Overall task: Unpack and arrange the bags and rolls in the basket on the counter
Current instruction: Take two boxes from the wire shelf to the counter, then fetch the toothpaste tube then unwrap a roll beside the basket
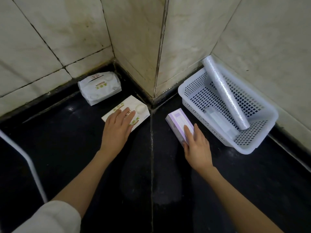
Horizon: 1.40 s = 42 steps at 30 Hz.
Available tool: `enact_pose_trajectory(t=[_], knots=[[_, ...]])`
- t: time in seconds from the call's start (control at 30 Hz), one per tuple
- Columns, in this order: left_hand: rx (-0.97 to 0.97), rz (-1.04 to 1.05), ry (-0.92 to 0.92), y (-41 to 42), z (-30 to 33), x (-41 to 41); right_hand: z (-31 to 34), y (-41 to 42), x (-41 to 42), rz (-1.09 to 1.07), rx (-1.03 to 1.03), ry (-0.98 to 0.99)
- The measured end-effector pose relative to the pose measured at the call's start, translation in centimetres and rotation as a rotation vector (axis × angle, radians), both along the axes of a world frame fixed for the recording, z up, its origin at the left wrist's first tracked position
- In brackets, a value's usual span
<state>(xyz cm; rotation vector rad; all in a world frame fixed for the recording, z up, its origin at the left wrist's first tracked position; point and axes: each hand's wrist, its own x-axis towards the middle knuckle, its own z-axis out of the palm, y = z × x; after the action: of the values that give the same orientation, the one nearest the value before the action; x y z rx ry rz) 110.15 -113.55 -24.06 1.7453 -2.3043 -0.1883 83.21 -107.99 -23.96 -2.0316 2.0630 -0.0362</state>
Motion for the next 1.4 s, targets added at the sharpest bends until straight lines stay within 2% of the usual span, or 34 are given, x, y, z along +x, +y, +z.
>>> enact_pose_trajectory(t=[0.2, 0.33, 0.47, 0.6, 0.73, 0.9, 1.2, 1.4], knots=[[0.045, 0.010, -0.108, -1.4, -0.3, 0.5, -1.0, -0.1, -0.5, 0.022, 0.027, 0.085], [0.140, 0.007, -0.160, 0.0, -0.1, -0.2, -0.6, -0.1, -0.5, 0.034, 0.064, 0.093], [0.257, 0.050, -0.055, 1.4, 2.6, -2.0, 1.4, 1.6, -0.7, 0.059, 0.026, 0.065], [0.205, -0.058, -0.031, 6.2, 5.0, -5.8, 4.4, 7.4, -2.2, 0.005, -0.070, 0.008], [0.183, -0.239, 0.047, 13.7, 6.9, -11.6, 7.0, 16.2, -5.8, -0.129, -0.110, -0.025], [0.112, -0.547, 0.105, 25.3, 9.0, -20.6, 9.0, 31.3, -11.3, -0.367, -0.134, 0.021], [0.064, -1.107, 0.044, 48.4, 11.5, -35.4, 12.2, 62.6, -18.0, -0.930, -0.155, 0.118], [0.019, -1.450, 0.023, 61.4, 13.0, -43.8, 13.7, 78.0, -19.6, -1.276, -0.183, 0.181]])
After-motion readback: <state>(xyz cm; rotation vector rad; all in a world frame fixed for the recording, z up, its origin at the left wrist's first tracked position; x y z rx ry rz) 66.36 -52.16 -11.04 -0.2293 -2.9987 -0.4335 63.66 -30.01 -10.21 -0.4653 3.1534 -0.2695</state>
